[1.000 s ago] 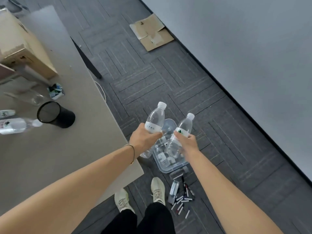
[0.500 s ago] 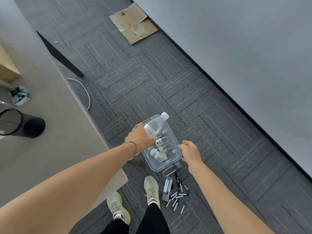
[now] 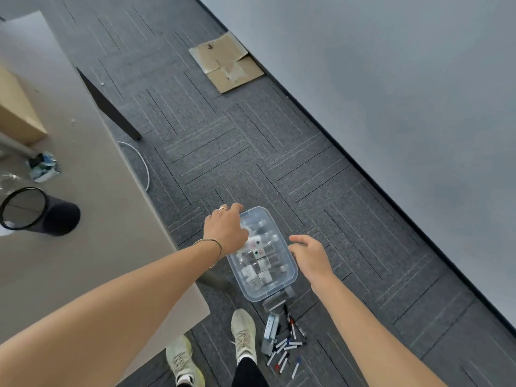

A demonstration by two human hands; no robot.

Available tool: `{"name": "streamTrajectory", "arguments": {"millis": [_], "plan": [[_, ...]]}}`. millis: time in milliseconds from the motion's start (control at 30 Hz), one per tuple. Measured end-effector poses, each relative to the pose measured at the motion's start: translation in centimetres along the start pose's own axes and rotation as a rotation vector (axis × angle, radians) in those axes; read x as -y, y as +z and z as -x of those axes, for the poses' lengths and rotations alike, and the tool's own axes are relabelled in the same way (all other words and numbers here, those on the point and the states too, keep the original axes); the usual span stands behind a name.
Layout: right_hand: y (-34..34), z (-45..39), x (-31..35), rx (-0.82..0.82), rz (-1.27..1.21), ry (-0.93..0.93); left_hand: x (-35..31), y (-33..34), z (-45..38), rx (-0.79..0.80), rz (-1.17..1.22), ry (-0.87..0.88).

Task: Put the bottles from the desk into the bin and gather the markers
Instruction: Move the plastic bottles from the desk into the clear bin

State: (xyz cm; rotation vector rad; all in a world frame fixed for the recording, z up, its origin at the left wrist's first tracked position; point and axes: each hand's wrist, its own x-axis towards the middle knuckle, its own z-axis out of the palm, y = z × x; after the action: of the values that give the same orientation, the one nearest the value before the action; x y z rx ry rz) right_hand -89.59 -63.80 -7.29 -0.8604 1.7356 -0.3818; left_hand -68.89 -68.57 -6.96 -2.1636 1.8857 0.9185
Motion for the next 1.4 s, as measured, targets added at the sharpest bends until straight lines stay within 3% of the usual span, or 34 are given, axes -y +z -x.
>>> {"name": "streamTrajectory", "arguments": {"millis": [333,867,1400], "plan": [[4.3,5.1,11.8,0.104,0.218,-0.308,4.4,-7.6,7.3,-0.163,0.141,-0.093],[31.2,20.2,23.4,0.481,0.654,-0.86,27.5,-15.5,26.0,-0.51,0.385,-0.545],[58.7,31.2,21.3,0.569,0.942,-0.836,57.8,-11.3,39.1,-0.54,0.51,-0.786]]}}
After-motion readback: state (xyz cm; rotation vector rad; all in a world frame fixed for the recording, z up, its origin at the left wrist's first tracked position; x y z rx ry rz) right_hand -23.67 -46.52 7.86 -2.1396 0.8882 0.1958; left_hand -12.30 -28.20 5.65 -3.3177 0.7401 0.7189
